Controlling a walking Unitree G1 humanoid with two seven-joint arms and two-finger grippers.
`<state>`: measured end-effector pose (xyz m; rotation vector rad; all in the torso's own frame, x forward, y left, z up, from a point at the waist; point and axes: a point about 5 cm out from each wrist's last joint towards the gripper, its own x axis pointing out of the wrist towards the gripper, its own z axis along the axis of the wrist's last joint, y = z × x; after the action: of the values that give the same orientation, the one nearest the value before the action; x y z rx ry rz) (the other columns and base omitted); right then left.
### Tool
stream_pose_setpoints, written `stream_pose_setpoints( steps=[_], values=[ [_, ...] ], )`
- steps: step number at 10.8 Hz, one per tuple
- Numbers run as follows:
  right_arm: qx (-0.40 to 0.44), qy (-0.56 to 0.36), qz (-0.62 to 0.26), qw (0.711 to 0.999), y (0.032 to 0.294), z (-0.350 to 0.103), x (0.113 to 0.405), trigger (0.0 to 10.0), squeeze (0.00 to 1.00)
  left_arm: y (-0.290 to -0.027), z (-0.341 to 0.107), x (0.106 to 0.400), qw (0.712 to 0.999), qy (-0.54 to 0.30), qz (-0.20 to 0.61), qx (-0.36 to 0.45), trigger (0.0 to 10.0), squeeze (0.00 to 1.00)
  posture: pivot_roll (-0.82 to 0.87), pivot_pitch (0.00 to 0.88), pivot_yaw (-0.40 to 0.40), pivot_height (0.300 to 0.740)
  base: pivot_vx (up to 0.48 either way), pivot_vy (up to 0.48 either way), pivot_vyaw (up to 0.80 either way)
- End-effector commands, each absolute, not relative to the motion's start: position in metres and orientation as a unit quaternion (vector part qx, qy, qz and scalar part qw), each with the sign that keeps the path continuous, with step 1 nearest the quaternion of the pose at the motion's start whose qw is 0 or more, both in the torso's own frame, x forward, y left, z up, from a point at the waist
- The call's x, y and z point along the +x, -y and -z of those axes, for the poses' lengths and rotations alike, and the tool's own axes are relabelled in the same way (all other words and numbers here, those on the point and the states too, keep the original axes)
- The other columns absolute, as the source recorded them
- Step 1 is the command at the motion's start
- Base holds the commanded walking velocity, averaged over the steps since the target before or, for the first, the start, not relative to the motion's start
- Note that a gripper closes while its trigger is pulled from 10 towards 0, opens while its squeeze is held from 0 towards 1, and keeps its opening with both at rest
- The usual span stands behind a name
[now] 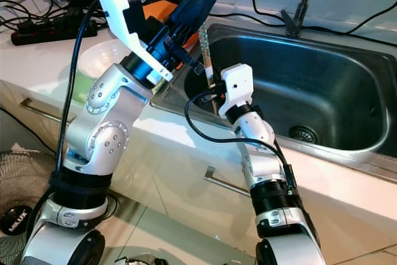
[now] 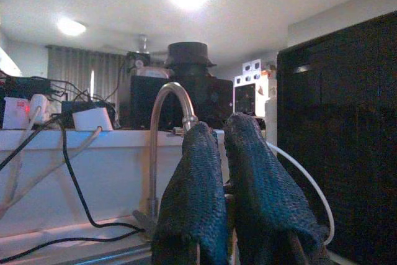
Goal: Kitchen organization
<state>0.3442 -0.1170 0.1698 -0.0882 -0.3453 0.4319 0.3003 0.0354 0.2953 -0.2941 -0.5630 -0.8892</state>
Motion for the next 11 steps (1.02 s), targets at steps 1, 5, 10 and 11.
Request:
stream_pose_setpoints(
  steps=[1, 5, 10, 11],
  values=[
    [-0.044, 0.185, -0.210, 0.959, 0.117, -0.177, 0.346, 0.0, 0.00, -0.035, -0.295, 0.299, 0.854, 0.269, 0.425, -0.134, 10.0, 0.00, 0.04, 0.014, 0.078, 0.740, 0.000, 0.000, 0.00],
    [-0.051, 0.178, -0.199, 0.962, 0.124, -0.176, 0.347, 0.0, 0.00, -0.035, -0.293, 0.302, 0.861, 0.263, 0.418, -0.123, 10.0, 1.00, 0.04, 0.023, 0.078, 0.740, 0.000, 0.000, 0.00],
    [-0.053, 0.177, -0.192, 0.964, 0.129, -0.177, 0.350, 0.0, 0.00, -0.034, -0.292, 0.301, 0.858, 0.259, 0.424, -0.129, 10.0, 1.00, 0.04, 0.026, 0.077, 0.740, 0.000, 0.000, 0.00],
    [-0.053, 0.177, -0.189, 0.964, 0.130, -0.177, 0.350, 0.0, 0.00, -0.034, -0.292, 0.301, 0.858, 0.259, 0.425, -0.130, 10.0, 1.00, 0.04, 0.026, 0.077, 0.740, 0.000, 0.000, 0.00]
  ],
)
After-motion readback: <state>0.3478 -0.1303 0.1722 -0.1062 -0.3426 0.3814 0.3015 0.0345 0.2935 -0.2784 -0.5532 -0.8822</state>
